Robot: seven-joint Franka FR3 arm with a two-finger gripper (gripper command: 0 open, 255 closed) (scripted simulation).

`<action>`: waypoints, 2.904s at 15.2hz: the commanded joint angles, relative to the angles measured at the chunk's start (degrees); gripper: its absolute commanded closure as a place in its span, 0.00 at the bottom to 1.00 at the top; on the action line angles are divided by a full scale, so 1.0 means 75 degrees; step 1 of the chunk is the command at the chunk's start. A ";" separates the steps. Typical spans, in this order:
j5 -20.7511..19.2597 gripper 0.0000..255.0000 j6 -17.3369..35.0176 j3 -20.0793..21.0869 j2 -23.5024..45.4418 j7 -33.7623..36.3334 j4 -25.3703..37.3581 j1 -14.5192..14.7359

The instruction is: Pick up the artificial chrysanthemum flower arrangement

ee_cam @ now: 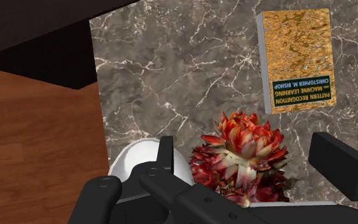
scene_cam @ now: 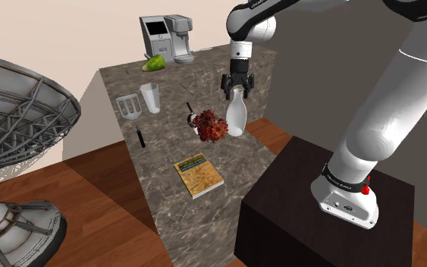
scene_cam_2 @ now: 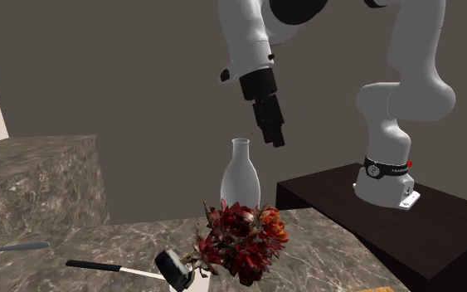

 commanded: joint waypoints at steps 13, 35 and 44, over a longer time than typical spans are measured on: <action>0.1922 0.00 0.0352 -0.0066 0.4296 -0.0218 0.3568 -0.0583; 0.2151 1.00 0.0741 0.0027 0.5002 -0.0406 0.3823 -0.0682; 0.1984 1.00 0.0157 -0.0040 0.4482 -0.0105 0.3950 -0.0667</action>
